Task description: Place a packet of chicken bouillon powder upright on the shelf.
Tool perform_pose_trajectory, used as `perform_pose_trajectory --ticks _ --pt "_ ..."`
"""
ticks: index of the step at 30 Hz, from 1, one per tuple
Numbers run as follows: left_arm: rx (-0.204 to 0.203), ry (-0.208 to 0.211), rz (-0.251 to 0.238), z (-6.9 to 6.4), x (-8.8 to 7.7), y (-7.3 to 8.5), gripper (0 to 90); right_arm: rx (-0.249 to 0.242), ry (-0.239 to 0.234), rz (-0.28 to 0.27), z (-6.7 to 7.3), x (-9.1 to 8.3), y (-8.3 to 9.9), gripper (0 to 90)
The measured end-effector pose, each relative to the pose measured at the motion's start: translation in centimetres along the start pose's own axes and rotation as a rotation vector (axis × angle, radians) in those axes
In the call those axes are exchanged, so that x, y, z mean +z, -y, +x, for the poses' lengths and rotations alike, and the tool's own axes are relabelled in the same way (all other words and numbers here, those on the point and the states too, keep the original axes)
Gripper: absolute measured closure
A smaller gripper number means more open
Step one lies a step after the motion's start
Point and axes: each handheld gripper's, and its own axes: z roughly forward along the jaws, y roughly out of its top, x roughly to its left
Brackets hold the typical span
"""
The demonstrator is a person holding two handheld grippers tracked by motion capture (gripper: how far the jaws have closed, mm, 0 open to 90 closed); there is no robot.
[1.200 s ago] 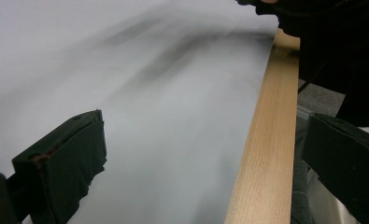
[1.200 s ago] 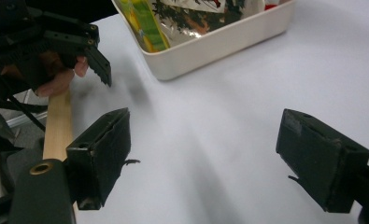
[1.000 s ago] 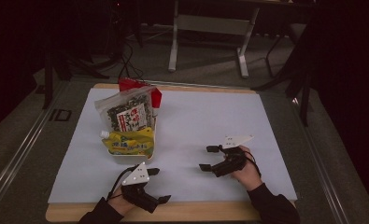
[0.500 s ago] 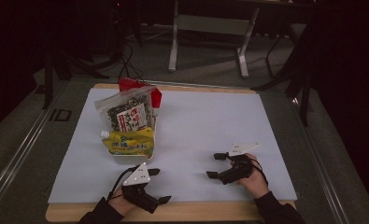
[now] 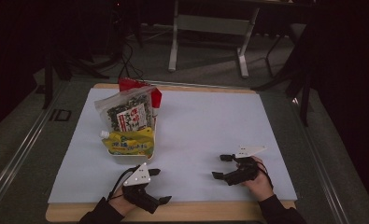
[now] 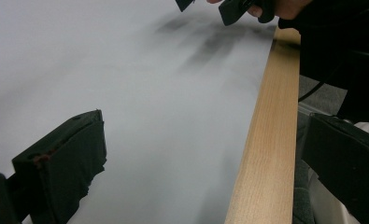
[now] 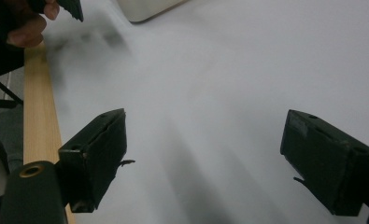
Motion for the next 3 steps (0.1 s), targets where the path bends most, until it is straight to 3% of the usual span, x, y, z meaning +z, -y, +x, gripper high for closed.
perform_pose_trajectory --ticks 3 --pt "0.0 0.0 0.0 0.01 0.01 0.0 1.5 0.0 0.001 0.003 -0.04 0.01 0.03 14.2"
